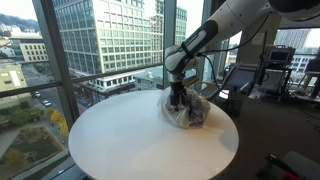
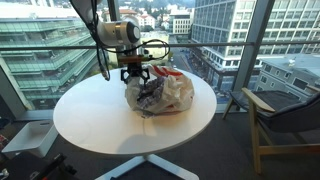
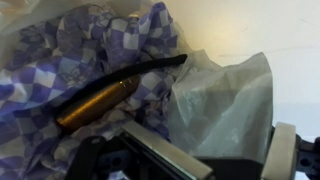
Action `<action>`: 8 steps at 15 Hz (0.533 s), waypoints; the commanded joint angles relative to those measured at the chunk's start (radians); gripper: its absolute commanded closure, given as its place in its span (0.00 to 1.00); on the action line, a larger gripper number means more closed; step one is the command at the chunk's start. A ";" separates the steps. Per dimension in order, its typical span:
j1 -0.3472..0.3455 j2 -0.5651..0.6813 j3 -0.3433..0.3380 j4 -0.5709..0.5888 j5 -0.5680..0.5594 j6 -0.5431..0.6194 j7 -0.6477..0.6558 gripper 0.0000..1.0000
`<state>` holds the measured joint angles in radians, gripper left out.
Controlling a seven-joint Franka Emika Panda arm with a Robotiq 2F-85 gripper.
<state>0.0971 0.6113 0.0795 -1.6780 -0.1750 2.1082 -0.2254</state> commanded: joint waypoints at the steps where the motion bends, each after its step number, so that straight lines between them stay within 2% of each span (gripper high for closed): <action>1: -0.008 0.006 0.010 -0.012 0.008 0.071 -0.012 0.25; 2: -0.011 0.004 0.012 -0.014 0.015 0.073 -0.011 0.26; 8: -0.019 -0.005 0.011 0.006 0.081 -0.009 0.044 0.73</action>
<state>0.0913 0.6222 0.0823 -1.6832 -0.1430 2.1514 -0.2174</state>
